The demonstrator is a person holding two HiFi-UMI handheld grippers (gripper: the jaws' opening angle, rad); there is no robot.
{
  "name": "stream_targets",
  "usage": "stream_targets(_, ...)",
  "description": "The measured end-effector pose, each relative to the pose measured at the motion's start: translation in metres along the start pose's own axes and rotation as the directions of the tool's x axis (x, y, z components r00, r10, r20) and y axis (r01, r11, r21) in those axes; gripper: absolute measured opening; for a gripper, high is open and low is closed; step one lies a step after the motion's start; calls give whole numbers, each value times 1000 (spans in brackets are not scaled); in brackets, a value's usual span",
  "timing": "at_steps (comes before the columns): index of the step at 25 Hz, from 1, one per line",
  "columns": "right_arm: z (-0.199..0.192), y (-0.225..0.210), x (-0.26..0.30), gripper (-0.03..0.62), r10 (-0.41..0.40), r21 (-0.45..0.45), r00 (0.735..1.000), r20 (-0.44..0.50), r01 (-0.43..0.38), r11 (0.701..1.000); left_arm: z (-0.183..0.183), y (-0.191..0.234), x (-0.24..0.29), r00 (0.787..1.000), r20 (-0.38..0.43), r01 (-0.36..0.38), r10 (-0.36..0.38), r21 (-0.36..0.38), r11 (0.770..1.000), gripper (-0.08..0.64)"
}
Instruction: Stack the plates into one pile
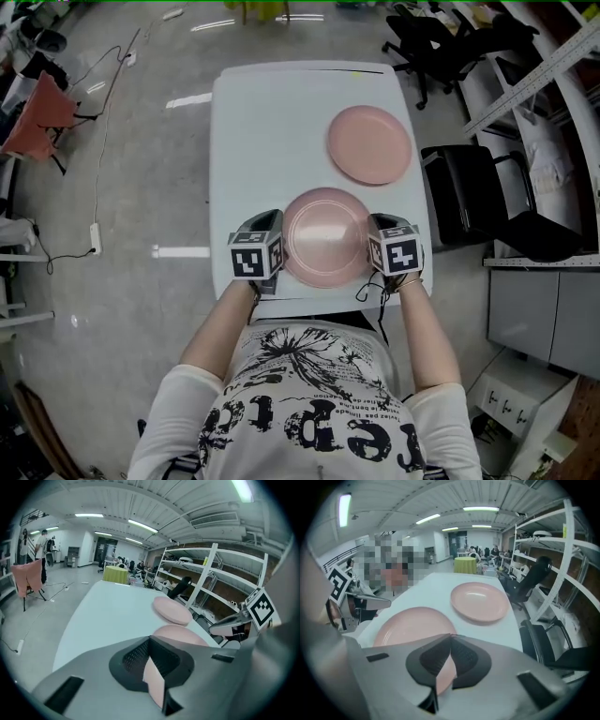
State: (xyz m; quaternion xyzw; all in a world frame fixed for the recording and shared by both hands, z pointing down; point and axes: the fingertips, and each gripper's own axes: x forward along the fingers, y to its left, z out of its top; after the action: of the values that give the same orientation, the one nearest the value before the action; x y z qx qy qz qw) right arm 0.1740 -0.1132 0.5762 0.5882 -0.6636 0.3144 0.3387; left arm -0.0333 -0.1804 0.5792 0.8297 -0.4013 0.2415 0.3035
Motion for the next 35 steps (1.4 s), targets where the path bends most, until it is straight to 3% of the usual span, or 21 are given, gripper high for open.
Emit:
stream_targets(5, 25, -20, -13, 6, 8, -16, 991, 135, -6, 1000, 20, -27, 8, 998, 38, 58, -58, 8, 998, 11)
stream_targets(11, 51, -70, -23, 6, 9, -5, 974, 226, -8, 1000, 68, -72, 23, 982, 155, 99, -104, 36, 994, 11)
stream_targets(14, 64, -101, -24, 6, 10, 10, 964, 264, -13, 1000, 90, -102, 37, 979, 158, 106, -127, 132, 986, 11)
stream_targets(17, 70, -124, -21, 6, 30, 1, 963, 266, -31, 1000, 107, -127, 50, 974, 180, 100, -137, 202, 974, 11)
stream_targets(21, 78, -150, -9, 6, 77, -18, 969, 233, -75, 997, 132, -151, 73, 959, 237, 111, -156, 195, 974, 11)
stream_targets(27, 102, -195, 11, 8, 106, -36, 964, 243, -101, 994, 145, -154, 122, 975, 218, 7, -46, 177, 984, 11)
stream_targets(33, 122, -224, 50, 11, 127, -60, 970, 208, -117, 991, 155, -131, 162, 982, 183, -61, 45, 82, 995, 11)
stream_targets(35, 127, -232, 65, 45, 123, -67, 973, 195, -112, 991, 154, -121, 174, 985, 160, -76, 67, 52, 996, 11)
